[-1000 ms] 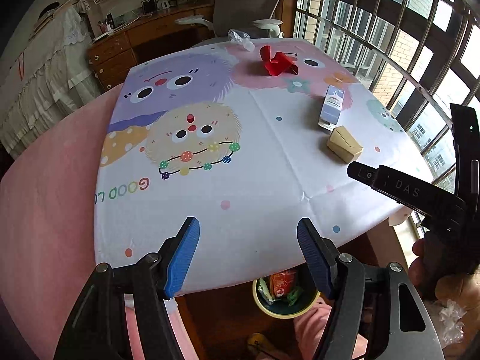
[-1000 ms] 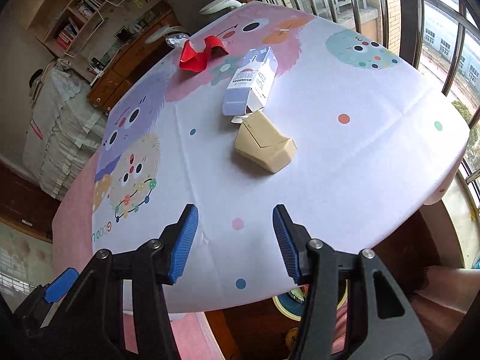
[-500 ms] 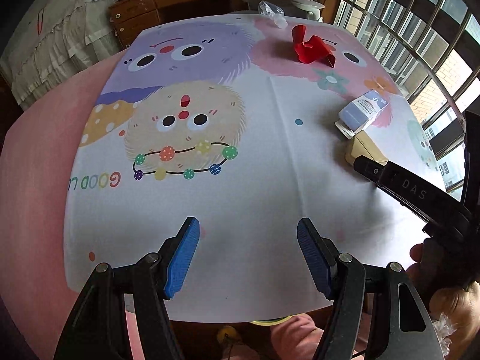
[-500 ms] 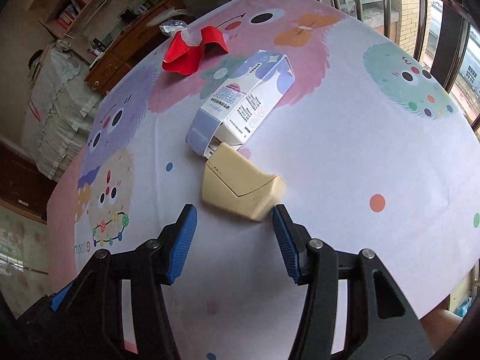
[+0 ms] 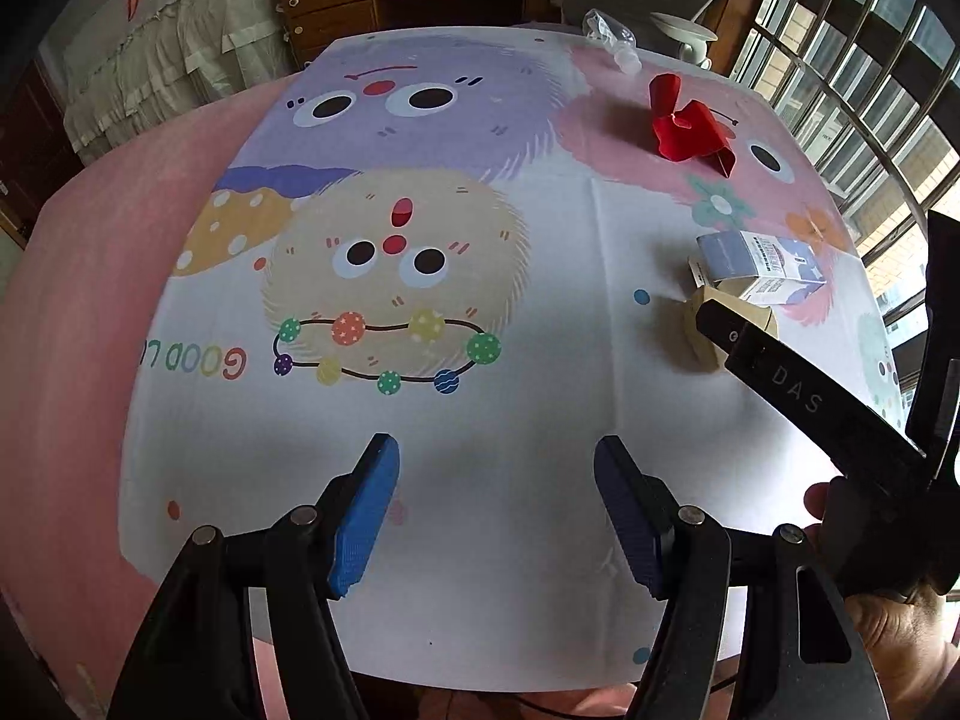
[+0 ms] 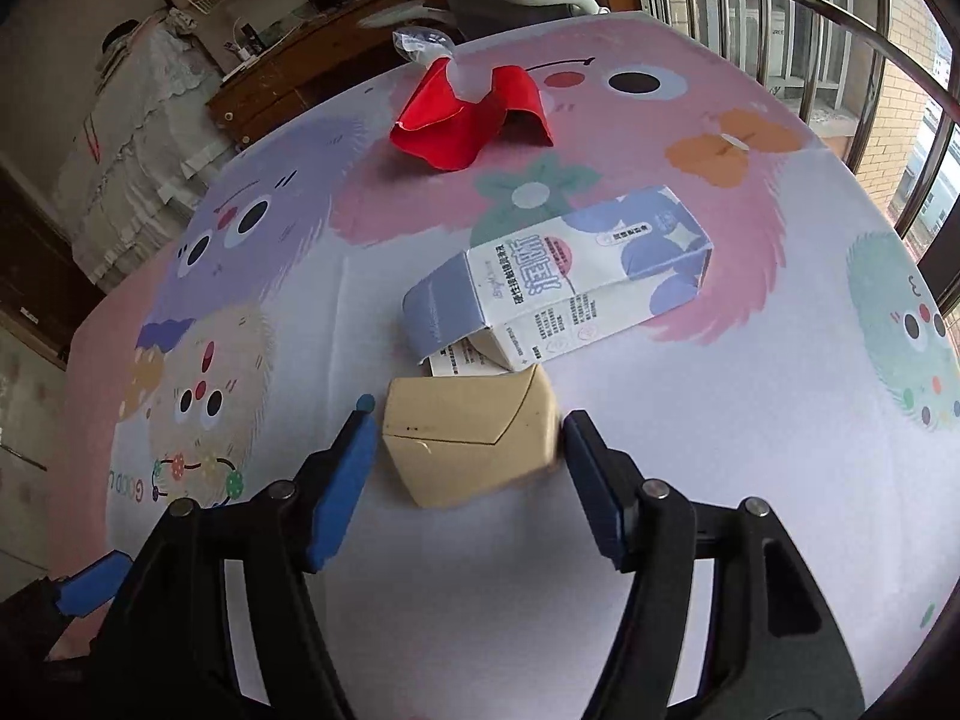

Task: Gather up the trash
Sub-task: 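Grasp the beige box with the right gripper while the left gripper grasps the milk carton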

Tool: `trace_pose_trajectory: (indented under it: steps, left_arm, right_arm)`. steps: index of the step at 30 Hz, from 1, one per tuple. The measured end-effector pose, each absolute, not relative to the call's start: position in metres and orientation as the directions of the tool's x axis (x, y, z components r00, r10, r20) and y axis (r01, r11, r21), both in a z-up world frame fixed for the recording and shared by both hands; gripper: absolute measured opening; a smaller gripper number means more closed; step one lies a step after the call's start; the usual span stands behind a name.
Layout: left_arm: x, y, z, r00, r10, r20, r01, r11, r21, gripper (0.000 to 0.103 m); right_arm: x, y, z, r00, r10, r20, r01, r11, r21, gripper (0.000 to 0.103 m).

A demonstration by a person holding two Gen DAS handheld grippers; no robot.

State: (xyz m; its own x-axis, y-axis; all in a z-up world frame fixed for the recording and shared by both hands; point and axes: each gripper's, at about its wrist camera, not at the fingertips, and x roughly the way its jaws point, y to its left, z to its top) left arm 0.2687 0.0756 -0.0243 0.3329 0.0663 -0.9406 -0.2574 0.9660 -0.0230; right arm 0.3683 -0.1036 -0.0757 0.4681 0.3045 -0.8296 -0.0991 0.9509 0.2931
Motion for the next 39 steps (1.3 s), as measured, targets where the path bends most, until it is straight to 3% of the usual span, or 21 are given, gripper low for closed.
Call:
trace_pose_trajectory:
  steps: [7,10,18,27,34,39]
  left_arm:
    - [0.272,0.089,-0.028,0.321,0.093,-0.943,-0.319,0.948,-0.015,0.069]
    - [0.274,0.092,-0.03,0.318,0.098,-0.943,-0.336,0.942,-0.016,0.069]
    - [0.298,0.074,-0.026,0.335,0.077,-0.939,-0.286,0.958,-0.024,0.069]
    - [0.37,0.001,-0.015,0.382,-0.007,-0.924,-0.041,0.999,-0.025,0.069]
    - [0.435,-0.063,-0.023,0.387,-0.005,-0.922,0.223,0.971,0.088,0.069]
    - [0.465,-0.094,-0.041,0.321,-0.041,-0.946,0.411,0.906,0.101,0.07]
  right_arm:
    - [0.368,-0.076,-0.078,0.495,0.269,-0.826,-0.246,0.955,0.164,0.07]
    - [0.358,-0.07,-0.08,0.528,0.217,-0.821,-0.319,0.947,0.045,0.059]
    - [0.348,-0.117,-0.079,0.53,0.218,-0.819,-0.306,0.95,0.055,0.058]
    - [0.361,-0.203,-0.075,0.526,0.163,-0.835,-0.143,0.984,0.101,0.058]
    - [0.377,-0.25,-0.073,0.531,0.156,-0.833,-0.04,0.987,0.158,0.058]
    - [0.38,-0.261,-0.073,0.534,0.173,-0.827,-0.038,0.983,0.181,0.058]
